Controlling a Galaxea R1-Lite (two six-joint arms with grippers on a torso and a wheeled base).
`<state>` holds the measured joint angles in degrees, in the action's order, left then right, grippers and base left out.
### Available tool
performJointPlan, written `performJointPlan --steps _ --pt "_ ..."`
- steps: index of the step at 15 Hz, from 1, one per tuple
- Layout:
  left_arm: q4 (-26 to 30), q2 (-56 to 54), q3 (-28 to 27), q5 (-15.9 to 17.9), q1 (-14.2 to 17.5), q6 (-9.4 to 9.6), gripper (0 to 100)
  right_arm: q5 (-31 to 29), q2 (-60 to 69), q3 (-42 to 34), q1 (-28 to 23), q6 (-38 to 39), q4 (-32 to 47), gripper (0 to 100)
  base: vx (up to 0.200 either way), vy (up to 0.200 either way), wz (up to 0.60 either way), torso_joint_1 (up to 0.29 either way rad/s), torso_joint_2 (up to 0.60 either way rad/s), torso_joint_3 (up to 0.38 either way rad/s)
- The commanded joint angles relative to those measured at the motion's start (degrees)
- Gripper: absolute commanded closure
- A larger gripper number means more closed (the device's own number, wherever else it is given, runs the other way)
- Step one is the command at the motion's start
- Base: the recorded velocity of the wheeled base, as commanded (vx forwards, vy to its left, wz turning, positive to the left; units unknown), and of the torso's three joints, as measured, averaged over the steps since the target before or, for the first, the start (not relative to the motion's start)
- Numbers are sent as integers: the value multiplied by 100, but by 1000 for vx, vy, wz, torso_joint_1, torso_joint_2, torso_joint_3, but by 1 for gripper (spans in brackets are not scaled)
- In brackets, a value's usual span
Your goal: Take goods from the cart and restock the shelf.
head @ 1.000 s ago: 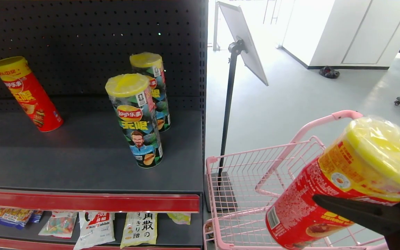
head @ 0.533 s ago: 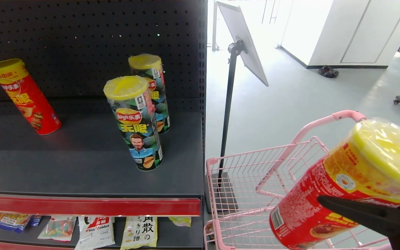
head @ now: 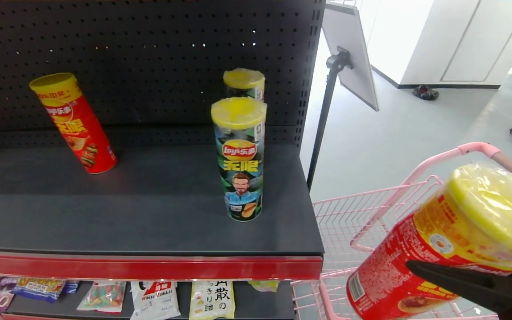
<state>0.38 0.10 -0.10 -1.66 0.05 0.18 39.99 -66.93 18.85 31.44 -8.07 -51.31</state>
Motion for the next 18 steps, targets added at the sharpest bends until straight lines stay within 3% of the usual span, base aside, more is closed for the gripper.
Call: performJointPlan --steps 1,7,11,18 --pt "-3 8 1 -1 -5 -1 0 -8 39 -30 3 -2 -2 100 0 200 0 2 12 2" --pt "-3 8 1 -10 4 -36 0 -17 92 40 3 7 -2 100 0 200 0 1 2 -2" --pt "-3 8 -8 -10 4 -176 0 -8 -5 313 46 -2 16 100 0 200 0 4 5 1" --pt "-3 8 -8 8 4 -124 0 -8 -136 304 240 -2 16 100 0 200 0 2 2 3"
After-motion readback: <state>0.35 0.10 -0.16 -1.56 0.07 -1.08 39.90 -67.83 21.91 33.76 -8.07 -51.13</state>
